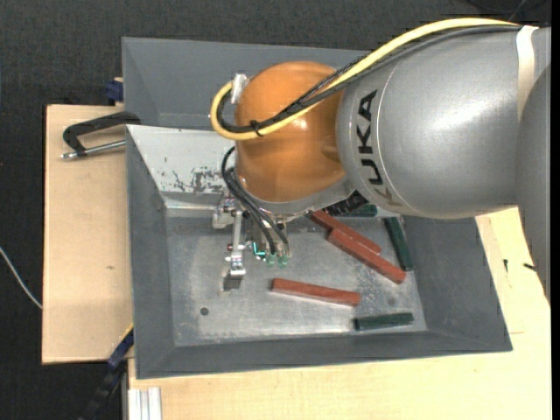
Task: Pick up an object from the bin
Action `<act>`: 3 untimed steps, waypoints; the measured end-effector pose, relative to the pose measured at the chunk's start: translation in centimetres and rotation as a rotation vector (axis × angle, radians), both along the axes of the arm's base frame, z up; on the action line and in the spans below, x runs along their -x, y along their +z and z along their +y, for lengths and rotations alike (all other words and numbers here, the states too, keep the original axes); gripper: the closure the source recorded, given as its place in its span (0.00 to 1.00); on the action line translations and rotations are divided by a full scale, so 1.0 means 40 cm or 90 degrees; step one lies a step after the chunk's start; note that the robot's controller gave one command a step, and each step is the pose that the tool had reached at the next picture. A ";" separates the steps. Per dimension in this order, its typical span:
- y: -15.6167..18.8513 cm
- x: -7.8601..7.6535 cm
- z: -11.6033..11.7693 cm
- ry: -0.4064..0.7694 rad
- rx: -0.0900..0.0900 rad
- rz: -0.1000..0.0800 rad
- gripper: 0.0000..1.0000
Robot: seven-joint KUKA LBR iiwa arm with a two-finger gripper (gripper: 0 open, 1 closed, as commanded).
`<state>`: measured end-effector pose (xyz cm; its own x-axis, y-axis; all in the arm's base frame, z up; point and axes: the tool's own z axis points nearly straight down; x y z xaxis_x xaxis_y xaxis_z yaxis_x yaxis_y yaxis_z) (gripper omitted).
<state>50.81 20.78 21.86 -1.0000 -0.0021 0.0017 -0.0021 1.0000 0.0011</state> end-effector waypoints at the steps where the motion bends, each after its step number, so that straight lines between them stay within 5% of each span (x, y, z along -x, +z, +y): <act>1: 0.002 -0.002 -0.002 -0.001 0.000 -0.001 0.00; 2: -0.050 -0.012 -0.130 -0.023 -0.001 -0.002 0.00; 3: -0.060 -0.029 -0.199 -0.004 0.001 -0.001 0.00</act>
Offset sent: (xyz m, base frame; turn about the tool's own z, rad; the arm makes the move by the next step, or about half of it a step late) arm 0.0063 -0.0757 -0.0290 0.0561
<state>51.98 12.84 19.45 -1.0000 0.0037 0.0005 0.0037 1.0000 -0.0003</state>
